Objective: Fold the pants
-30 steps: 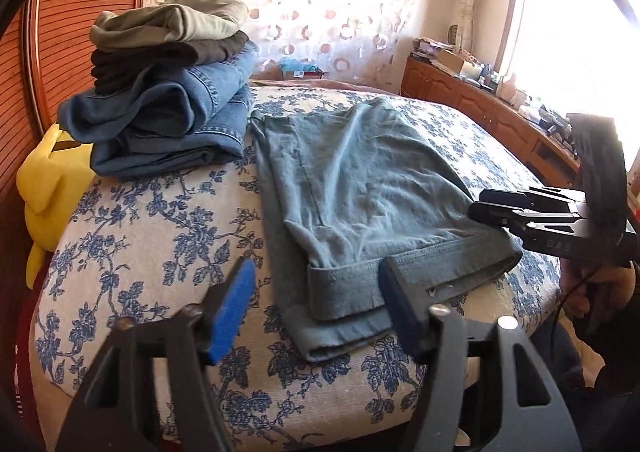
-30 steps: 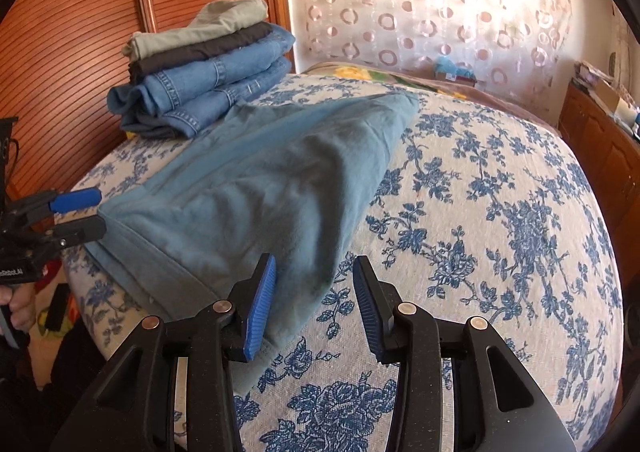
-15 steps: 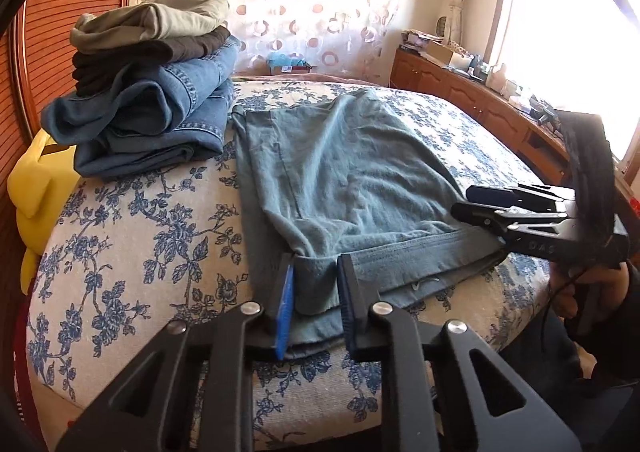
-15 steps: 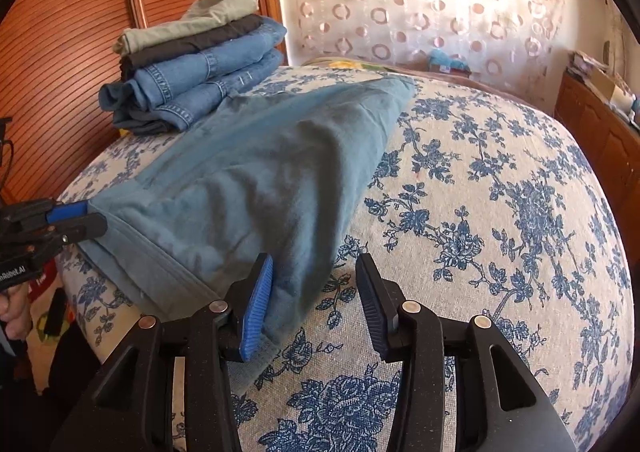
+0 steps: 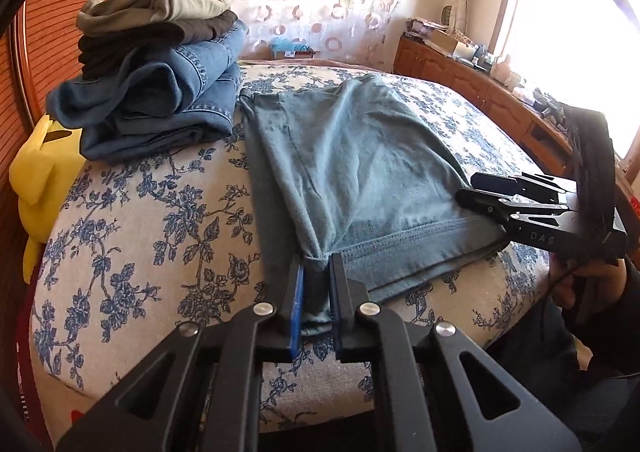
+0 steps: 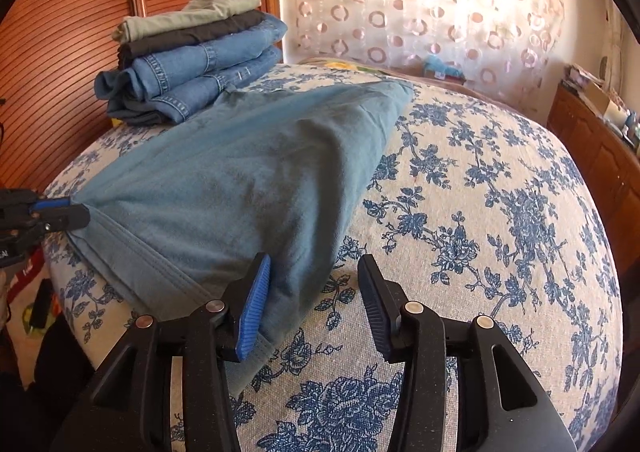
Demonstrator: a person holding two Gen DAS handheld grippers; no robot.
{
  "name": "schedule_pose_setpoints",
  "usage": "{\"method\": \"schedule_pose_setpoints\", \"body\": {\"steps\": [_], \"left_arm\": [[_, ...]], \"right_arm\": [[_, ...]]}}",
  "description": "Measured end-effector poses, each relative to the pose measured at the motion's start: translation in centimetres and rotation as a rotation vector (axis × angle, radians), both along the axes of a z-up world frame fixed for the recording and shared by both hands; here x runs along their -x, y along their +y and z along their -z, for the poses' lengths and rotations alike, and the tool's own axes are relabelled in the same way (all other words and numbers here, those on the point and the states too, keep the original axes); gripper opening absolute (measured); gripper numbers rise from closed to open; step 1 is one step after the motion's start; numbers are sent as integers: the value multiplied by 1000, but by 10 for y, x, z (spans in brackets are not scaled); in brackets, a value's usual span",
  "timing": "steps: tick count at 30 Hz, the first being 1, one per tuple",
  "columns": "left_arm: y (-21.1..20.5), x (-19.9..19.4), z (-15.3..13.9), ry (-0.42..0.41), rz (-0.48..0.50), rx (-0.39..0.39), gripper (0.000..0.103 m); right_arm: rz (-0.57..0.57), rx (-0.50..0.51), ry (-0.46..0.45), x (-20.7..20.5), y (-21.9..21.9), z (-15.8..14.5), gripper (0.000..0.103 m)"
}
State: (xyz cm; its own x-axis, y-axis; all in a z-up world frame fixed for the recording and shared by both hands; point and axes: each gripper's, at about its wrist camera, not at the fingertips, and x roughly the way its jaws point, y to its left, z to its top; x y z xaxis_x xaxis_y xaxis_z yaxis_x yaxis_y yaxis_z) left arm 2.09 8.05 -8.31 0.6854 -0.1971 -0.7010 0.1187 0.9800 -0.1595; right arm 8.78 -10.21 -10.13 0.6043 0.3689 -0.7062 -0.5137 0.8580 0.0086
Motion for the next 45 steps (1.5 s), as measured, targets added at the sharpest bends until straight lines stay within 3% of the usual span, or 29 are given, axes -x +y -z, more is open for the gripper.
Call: {"method": "schedule_pose_setpoints", "body": {"steps": [7, 12, 16, 18, 22, 27, 31, 45], "left_arm": [[3, 9, -15, -19, 4, 21, 6], [6, 8, 2, 31, -5, -3, 7], [5, 10, 2, 24, -13, -6, 10], [5, 8, 2, 24, -11, -6, 15], [7, 5, 3, 32, -29, -11, 38], [12, 4, 2, 25, -41, -15, 46], [14, 4, -4, -7, -40, -13, 66], [12, -11, -13, -37, -59, -58, 67]], "right_arm": [[-1, -3, 2, 1, -1, -1, 46], [3, -13, 4, 1, -3, -2, 46], [-2, -18, 8, 1, -3, -2, 46], [-2, -16, 7, 1, -3, -3, 46], [-2, -17, 6, 1, -3, -3, 46], [-5, -14, 5, 2, -3, -3, 46], [-5, -16, 6, 2, -3, -3, 46], [-6, -15, 3, 2, -3, -3, 46]]}}
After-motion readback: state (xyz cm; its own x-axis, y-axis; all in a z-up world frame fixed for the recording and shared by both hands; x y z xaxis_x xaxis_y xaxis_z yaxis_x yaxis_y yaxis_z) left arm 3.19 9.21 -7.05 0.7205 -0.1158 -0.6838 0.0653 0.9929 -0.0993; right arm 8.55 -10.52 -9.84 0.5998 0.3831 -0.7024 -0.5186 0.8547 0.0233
